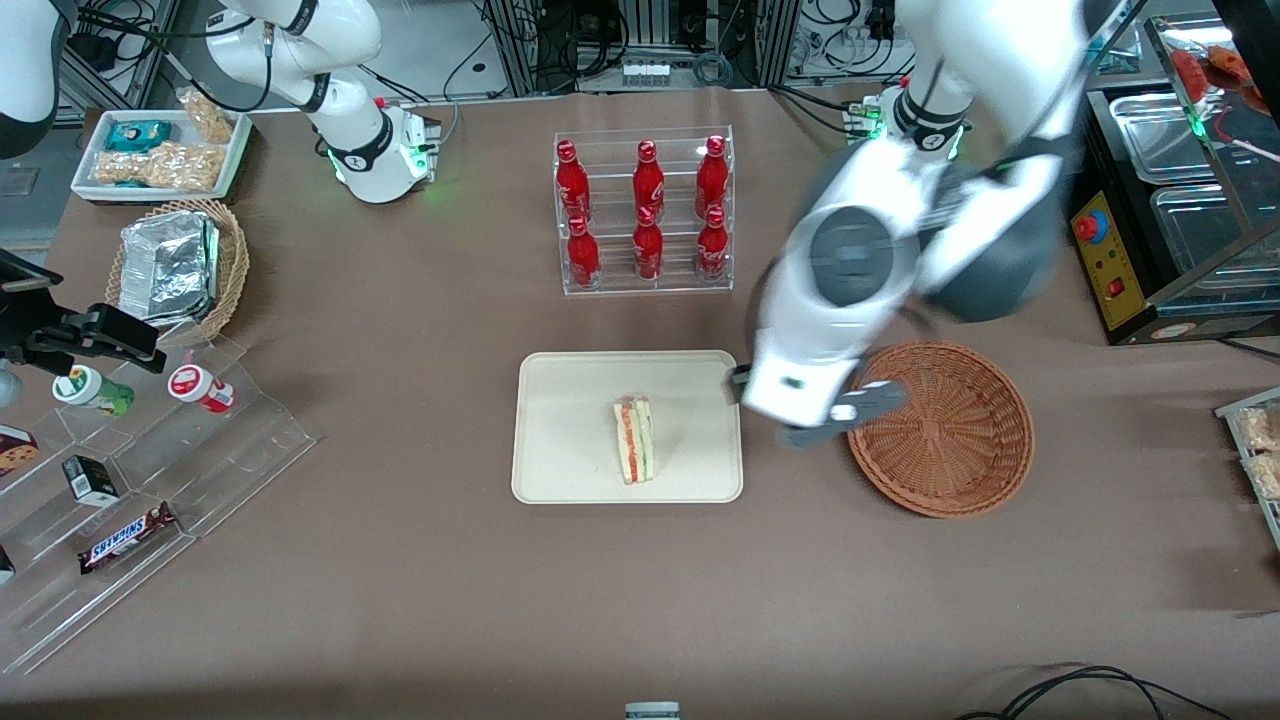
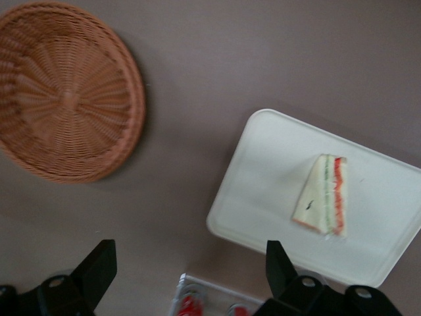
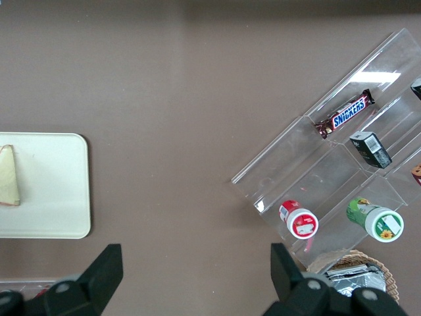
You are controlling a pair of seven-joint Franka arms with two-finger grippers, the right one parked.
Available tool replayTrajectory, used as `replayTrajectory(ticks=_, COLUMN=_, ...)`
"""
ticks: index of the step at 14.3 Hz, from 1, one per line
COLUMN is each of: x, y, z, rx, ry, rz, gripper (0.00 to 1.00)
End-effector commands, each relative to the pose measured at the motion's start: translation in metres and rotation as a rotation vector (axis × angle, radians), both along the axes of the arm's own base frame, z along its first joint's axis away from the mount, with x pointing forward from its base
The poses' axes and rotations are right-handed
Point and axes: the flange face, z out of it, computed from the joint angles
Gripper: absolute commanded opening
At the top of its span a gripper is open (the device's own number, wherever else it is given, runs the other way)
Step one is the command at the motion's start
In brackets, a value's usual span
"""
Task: Place sandwich from basket to tray
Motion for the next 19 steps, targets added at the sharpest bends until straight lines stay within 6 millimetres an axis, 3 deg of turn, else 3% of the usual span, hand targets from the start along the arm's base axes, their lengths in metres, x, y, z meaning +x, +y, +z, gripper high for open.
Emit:
replayTrajectory(ticks=1, x=-0.014, y=0.074, z=0.037, rx=-0.012, ry=0.113, rz=-0.1, gripper=1.0)
replayTrajectory(ticks=5, x=-0.037, y=0.185, z=0.069, rx=-0.011, ry=0.174, rz=-0.142, gripper=1.0)
replayTrajectory(ticks=10, x=-0.062, y=0.261, z=0.076, rx=0.009, ry=0.197, rz=-0.12, gripper=1.0)
replayTrajectory(ticks=13, x=-0.073, y=0.294, z=0.075, rx=-0.001, ry=0.22, rz=-0.208, gripper=1.0)
replayTrajectory(ticks=19, x=-0.068, y=0.3, z=0.106, rx=-0.06, ry=0.213, rz=-0.191, gripper=1.0)
